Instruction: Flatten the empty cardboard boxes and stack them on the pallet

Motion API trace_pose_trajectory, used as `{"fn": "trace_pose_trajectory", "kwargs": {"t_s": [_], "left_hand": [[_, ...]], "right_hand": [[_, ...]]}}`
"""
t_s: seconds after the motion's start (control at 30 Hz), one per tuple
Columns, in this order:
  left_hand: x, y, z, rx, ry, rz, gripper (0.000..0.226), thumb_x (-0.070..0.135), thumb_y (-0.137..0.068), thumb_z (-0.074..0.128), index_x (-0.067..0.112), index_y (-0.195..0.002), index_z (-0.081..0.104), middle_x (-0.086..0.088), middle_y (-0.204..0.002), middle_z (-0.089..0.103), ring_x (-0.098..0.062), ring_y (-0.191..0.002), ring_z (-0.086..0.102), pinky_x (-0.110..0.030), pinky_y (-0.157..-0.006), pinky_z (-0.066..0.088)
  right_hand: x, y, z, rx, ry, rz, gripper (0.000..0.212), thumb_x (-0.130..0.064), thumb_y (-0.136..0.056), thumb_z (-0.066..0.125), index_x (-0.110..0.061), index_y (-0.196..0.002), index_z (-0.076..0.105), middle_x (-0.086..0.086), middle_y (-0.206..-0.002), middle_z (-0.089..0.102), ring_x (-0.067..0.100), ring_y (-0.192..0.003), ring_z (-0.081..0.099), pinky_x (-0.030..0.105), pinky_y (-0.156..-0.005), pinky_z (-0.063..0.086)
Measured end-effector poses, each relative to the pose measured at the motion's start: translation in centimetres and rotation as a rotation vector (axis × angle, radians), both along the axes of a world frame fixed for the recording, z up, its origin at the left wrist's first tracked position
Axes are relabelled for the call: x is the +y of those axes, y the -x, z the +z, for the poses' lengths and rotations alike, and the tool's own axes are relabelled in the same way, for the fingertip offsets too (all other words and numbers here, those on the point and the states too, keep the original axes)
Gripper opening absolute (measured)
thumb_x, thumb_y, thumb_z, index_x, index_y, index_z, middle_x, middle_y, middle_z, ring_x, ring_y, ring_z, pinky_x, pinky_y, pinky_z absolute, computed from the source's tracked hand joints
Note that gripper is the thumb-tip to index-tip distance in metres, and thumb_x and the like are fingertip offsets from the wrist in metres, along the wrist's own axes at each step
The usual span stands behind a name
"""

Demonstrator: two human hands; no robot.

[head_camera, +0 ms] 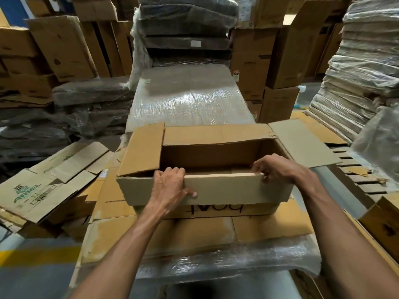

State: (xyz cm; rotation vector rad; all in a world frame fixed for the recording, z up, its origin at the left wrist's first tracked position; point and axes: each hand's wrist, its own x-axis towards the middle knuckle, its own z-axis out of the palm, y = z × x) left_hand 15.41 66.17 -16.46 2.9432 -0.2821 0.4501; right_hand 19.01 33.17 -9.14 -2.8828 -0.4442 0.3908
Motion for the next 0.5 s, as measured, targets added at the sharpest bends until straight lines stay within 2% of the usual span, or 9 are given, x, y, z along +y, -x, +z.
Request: {"fn": "trace_pose_trajectory", "kwargs": {"t_s": [0.07,0.17,0.3,0.4,0.47,0.5], "left_hand": [[-2.2,0.7,-1.0,0.004,0.022,0.017,0.061,0.073,-0.074,0.068,0.021,-0.102,0.056,0.004,-0.097,0.059,-0.015,-0.089,0.047,-0.035,-0.081,0.028],[-4.2,1.3,-2.3,-0.006,0.017,0.061,0.058,0.069,-0.075,0.072,0.02,-0.104,0.058,0.002,-0.099,0.061,-0.018,-0.092,0.053,-0.038,-0.085,0.034],[-3.8,1.5,-2.8,-0.02,-0.004,0.092,0.05,0.054,-0.078,0.076,0.019,-0.109,0.059,0.0,-0.103,0.065,-0.02,-0.095,0.058,-0.041,-0.09,0.042],[-3.1,1.9,-2.6,0.03,0.027,0.057,0.042,0.045,-0.086,0.072,0.02,-0.117,0.056,0.001,-0.109,0.064,-0.018,-0.101,0.058,-0.038,-0.096,0.042],[-3.0,2.1,-2.2,0.066,0.117,0.033,0.043,0.052,-0.092,0.062,0.022,-0.122,0.054,0.003,-0.116,0.061,-0.017,-0.11,0.056,-0.037,-0.101,0.038],[-3.0,2.2,-1.9,0.076,0.206,0.043,0.051,0.06,-0.093,0.057,0.023,-0.128,0.053,0.002,-0.124,0.059,-0.017,-0.119,0.053,-0.038,-0.105,0.037]], "right_hand": [[-0.1,0.3,0.0,-0.031,0.034,-0.054,0.028,-0.021,-0.089,0.077,-0.028,-0.114,0.069,-0.005,-0.121,0.068,0.015,-0.106,0.063,0.03,-0.082,0.051],[4.2,1.6,-0.8,-0.11,0.049,0.015,0.024,-0.045,-0.089,0.074,-0.03,-0.108,0.068,-0.006,-0.111,0.068,0.015,-0.095,0.063,0.03,-0.075,0.047],[11.0,3.3,-5.5,-0.336,-0.004,0.129,0.037,-0.052,-0.089,0.07,-0.024,-0.112,0.065,-0.001,-0.103,0.072,0.021,-0.096,0.068,0.037,-0.084,0.049],[12.0,3.9,-8.3,-0.502,-0.083,0.067,0.04,-0.059,-0.086,0.069,-0.027,-0.111,0.065,-0.005,-0.1,0.071,0.016,-0.093,0.063,0.042,-0.095,0.045],[11.6,4.0,-8.9,-0.523,-0.102,0.048,0.04,-0.057,-0.087,0.067,-0.027,-0.114,0.065,-0.004,-0.101,0.07,0.017,-0.094,0.061,0.041,-0.095,0.042],[11.5,3.9,-8.9,-0.516,-0.103,0.054,0.042,-0.057,-0.087,0.067,-0.027,-0.115,0.065,-0.004,-0.103,0.07,0.017,-0.096,0.06,0.041,-0.095,0.04]]}}
